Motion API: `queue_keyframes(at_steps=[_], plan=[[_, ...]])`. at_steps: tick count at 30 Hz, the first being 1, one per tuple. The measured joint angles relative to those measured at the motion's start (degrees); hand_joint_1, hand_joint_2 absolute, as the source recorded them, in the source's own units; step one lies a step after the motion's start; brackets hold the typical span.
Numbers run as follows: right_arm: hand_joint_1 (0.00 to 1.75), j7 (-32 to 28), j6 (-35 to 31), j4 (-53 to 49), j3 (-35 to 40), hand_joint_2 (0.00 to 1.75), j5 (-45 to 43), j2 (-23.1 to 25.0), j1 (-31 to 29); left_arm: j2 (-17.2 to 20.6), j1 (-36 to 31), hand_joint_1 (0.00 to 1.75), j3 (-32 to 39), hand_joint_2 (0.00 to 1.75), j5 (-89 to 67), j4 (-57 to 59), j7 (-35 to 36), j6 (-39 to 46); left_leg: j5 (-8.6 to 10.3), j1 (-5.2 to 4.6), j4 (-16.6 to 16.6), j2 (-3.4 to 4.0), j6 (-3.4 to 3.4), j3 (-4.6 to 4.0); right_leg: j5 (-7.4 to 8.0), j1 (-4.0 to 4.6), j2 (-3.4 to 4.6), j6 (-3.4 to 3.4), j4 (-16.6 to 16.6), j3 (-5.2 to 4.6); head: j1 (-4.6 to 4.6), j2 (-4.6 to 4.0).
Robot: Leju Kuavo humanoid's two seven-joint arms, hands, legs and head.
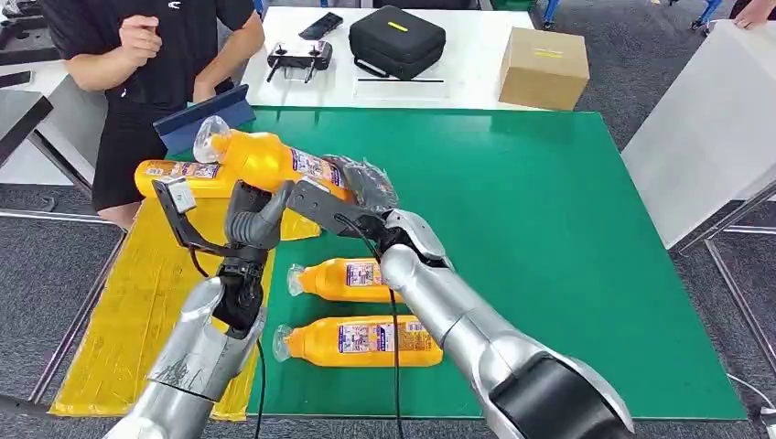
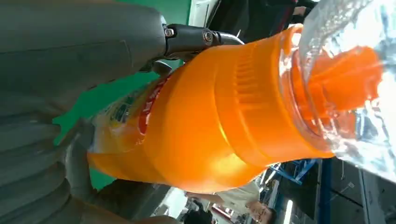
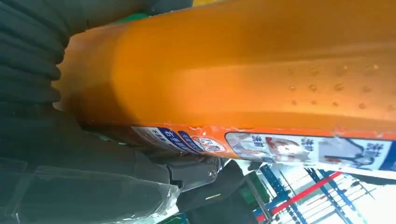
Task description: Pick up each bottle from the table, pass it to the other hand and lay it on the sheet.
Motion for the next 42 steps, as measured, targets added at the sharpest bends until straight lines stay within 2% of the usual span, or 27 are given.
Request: queue_keyframes(at_steps=[4, 9, 24, 42], plan=[[1.75, 0.0, -0.3, 0.4, 0.5, 1.75, -1.1, 0.0, -0.2, -0.4, -0.4, 0.0, 0.3, 1.75, 6.2, 1.0, 2.9, -3.4, 0.0, 0.0, 0.0, 0.0, 0.0, 0.0, 0.0, 0.0, 0.0, 0.0, 0.0, 0.0, 0.0, 0.0], [1.75, 0.0, -0.7, 1.0, 0.9, 1.75, -1.7, 0.0, -0.5, -0.6, -1.0, 0.0, 0.3, 1.75, 8.3, 2.1, 3.5, -3.9, 0.0, 0.0, 0.0, 0.0, 0.0, 0.0, 0.0, 0.0, 0.0, 0.0, 0.0, 0.0, -0.02, 0.0], [1.75, 1.0, -0.4, 1.6, 2.0, 1.75, -3.0, 0.0, -1.0, -1.1, -2.0, 0.0, -0.3, 1.75, 7.8, 3.6, 2.4, -2.5, 0.0, 0.0, 0.0, 0.0, 0.0, 0.0, 0.0, 0.0, 0.0, 0.0, 0.0, 0.0, -0.02, 0.0], [1.75, 3.2, 0.3, 2.2, 8.1, 1.75, -6.5, 0.0, -1.5, -1.1, -2.3, 0.0, -0.6, 1.75, 8.0, 3.6, 0.9, -0.7, 0.0, 0.0, 0.0, 0.0, 0.0, 0.0, 0.0, 0.0, 0.0, 0.0, 0.0, 0.0, -0.02, 0.0]])
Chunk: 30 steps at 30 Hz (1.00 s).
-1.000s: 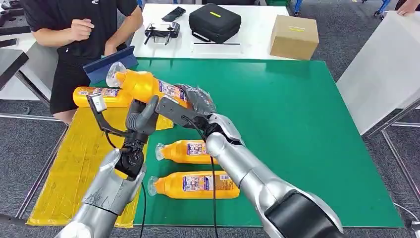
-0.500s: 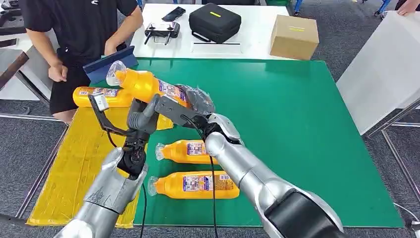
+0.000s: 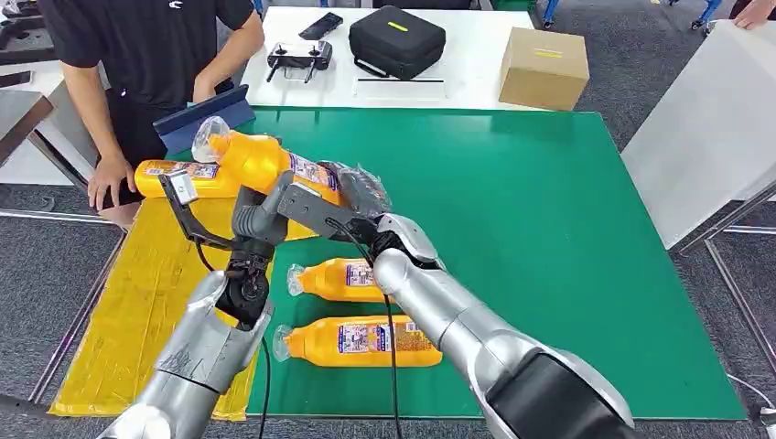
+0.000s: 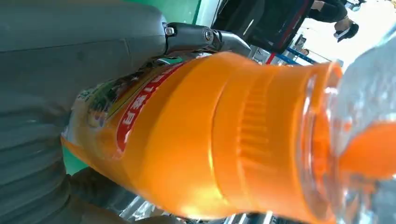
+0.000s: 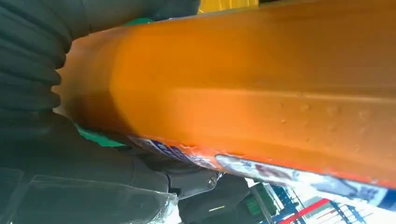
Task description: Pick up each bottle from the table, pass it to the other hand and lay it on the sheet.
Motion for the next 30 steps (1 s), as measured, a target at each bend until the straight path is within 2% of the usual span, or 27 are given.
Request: queue_keyframes(at_steps=[13, 14, 15, 30], plan=[[1.75, -0.3, 0.2, 1.1, 1.8, 1.75, -1.5, -0.1, -0.9, -0.1, 0.2, 0.0, 0.0, 1.75, 1.7, -0.7, 0.7, -0.3, 0.0, 0.0, 0.0, 0.0, 0.0, 0.0, 0.0, 0.0, 0.0, 0.0, 0.0, 0.0, 0.0, 0.0], [1.75, -0.5, 0.2, 1.2, 1.8, 1.75, -1.5, -0.1, -1.0, -0.2, 0.2, 1.26, 0.0, 1.75, 1.7, -0.9, 0.8, -0.3, 0.0, 0.0, 0.0, 0.0, 0.0, 0.0, 0.0, 0.0, 0.0, 0.0, 0.0, 0.0, 0.0, 0.0], [1.75, -0.6, 0.2, 1.3, 1.8, 1.75, -1.5, -0.1, -1.1, -0.2, 0.2, 1.75, 0.0, 1.75, 1.7, -1.0, 0.9, -0.3, 0.0, 0.0, 0.0, 0.0, 0.0, 0.0, 0.0, 0.0, 0.0, 0.0, 0.0, 0.0, 0.0, 0.0], [1.75, -1.3, 0.4, 2.4, 1.8, 1.75, -0.9, -0.1, -1.7, -0.3, 0.8, 1.75, 0.0, 1.75, 2.8, -1.5, 1.0, -0.8, 0.0, 0.0, 0.0, 0.01, 0.0, 0.01, 0.0, 0.0, 0.0, 0.0, 0.0, 0.0, 0.0, 0.0]])
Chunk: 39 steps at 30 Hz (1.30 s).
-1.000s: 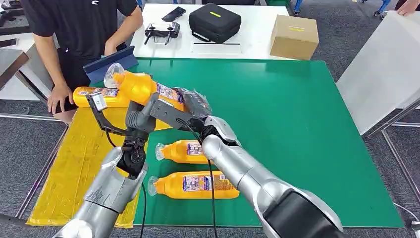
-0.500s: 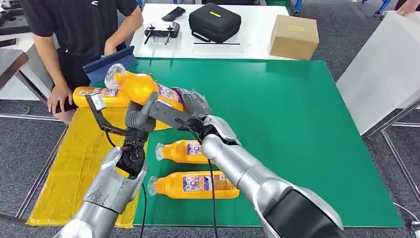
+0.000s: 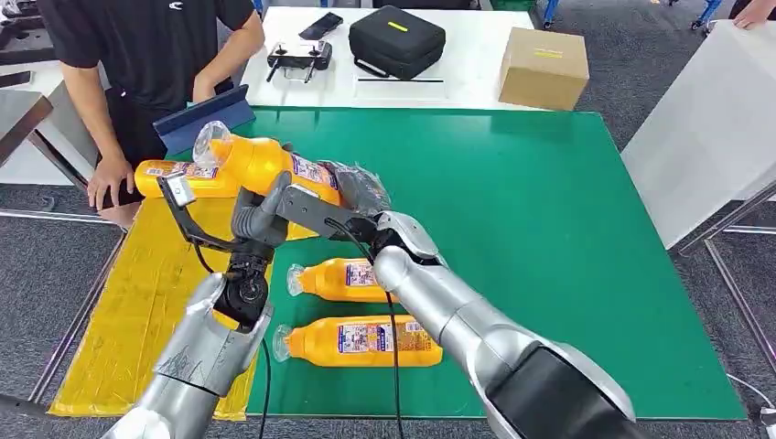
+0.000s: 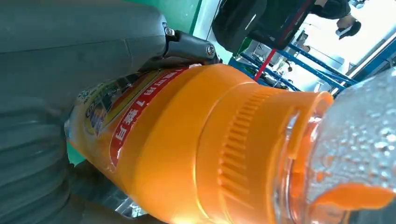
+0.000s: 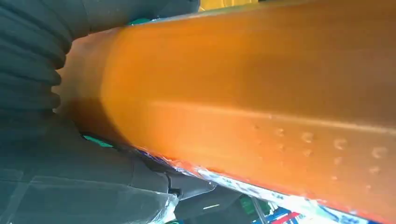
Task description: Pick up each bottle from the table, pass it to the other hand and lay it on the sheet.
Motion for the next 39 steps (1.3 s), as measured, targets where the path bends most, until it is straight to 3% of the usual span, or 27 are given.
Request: queue_keyframes(at_steps=[30, 31, 37, 38, 39], plan=[[1.71, 1.0, 0.7, 0.1, 0.5, 1.75, -0.2, 0.0, -0.6, 0.0, 0.0, 1.75, 0.0, 1.75, 1.3, 0.0, -1.0, -0.2, 0.0, 0.0, 0.0, 0.0, 0.0, 0.0, 0.0, 0.0, 0.0, 0.0, 0.0, -0.01, 0.0, 0.0], [0.0, 1.0, 0.7, 0.1, 0.6, 1.75, -0.3, 0.0, -0.6, 0.0, 0.0, 1.75, 0.0, 1.75, 1.3, 0.0, -1.1, -0.2, 0.0, 0.0, 0.0, 0.0, 0.0, 0.0, 0.0, 0.0, 0.0, 0.0, 0.0, -0.01, 0.0, 0.0], [0.0, 2.3, 0.6, 0.1, 1.5, 1.75, -0.9, 0.0, -0.8, 0.0, 0.0, 1.75, 0.2, 1.75, 1.6, 0.0, -1.1, -0.5, 0.0, 0.0, 0.0, 0.0, 0.0, 0.0, 0.0, 0.0, 0.0, 0.0, 0.0, 0.0, 0.02, 0.0], [0.0, 2.4, 0.5, 0.1, 1.7, 0.0, -1.1, 0.0, -0.8, 0.0, 0.0, 1.75, 0.3, 1.75, 1.7, 0.0, -1.1, -0.5, 0.0, 0.0, 0.0, 0.01, 0.0, -0.01, 0.0, 0.0, 0.0, 0.0, 0.0, -0.01, 0.0, 0.0], [0.0, 2.6, 0.4, 0.1, 1.8, 0.0, -1.2, 0.0, -0.8, 0.0, 0.0, 1.75, 0.3, 1.75, 1.7, 0.0, -1.1, -0.6, 0.0, 0.0, 0.0, 0.02, 0.0, -0.01, 0.0, 0.0, 0.01, 0.0, 0.0, 0.0, 0.0, 0.0]])
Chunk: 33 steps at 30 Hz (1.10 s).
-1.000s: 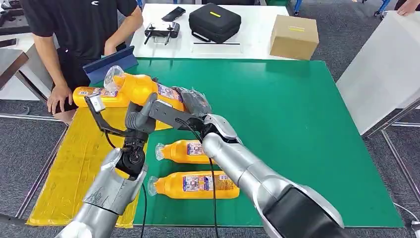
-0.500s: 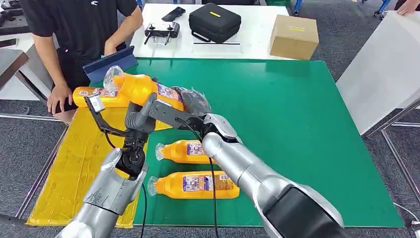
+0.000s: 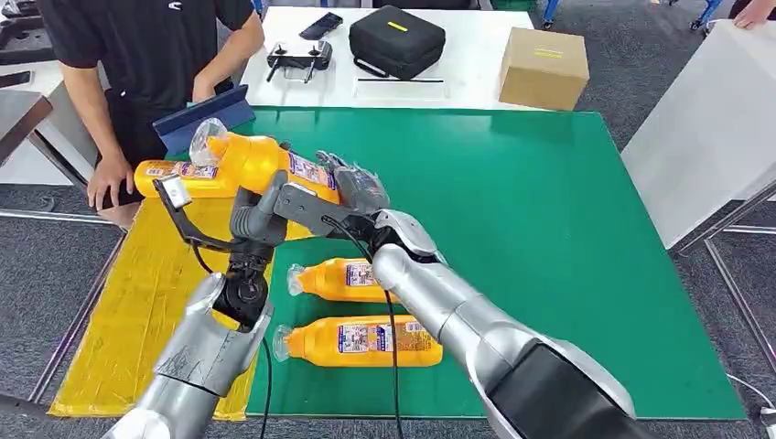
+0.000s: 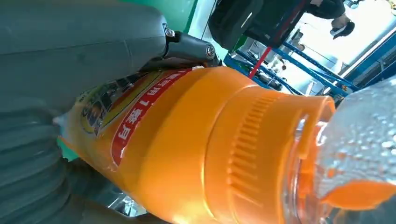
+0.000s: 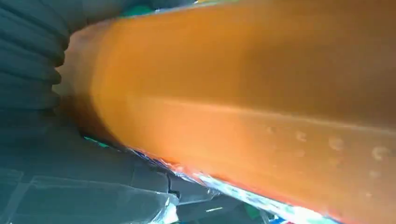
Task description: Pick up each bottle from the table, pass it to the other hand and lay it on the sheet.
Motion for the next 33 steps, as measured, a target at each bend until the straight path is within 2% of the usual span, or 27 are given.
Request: queue_keyframes(at_steps=[26, 33], plan=[[0.0, 0.1, -1.9, 0.0, 1.5, 0.0, 0.0, 0.0, 0.1, -0.2, 0.3, 1.75, 0.9, 1.75, -0.4, -1.2, 0.0, 0.0, 0.0, 0.0, 0.0, 0.0, 0.0, -0.01, 0.0, 0.0, 0.0, 0.0, 0.0, 0.0, 0.0, 0.0], [0.0, -3.5, -3.1, 0.0, -0.6, 0.0, 3.1, -0.5, 0.1, -0.2, 0.7, 1.75, 1.4, 1.75, -1.2, -2.7, 0.1, 0.0, 0.0, 0.0, 0.0, -0.01, 0.0, -0.01, 0.0, 0.0, -0.01, 0.0, 0.0, -0.01, 0.0, 0.0]])
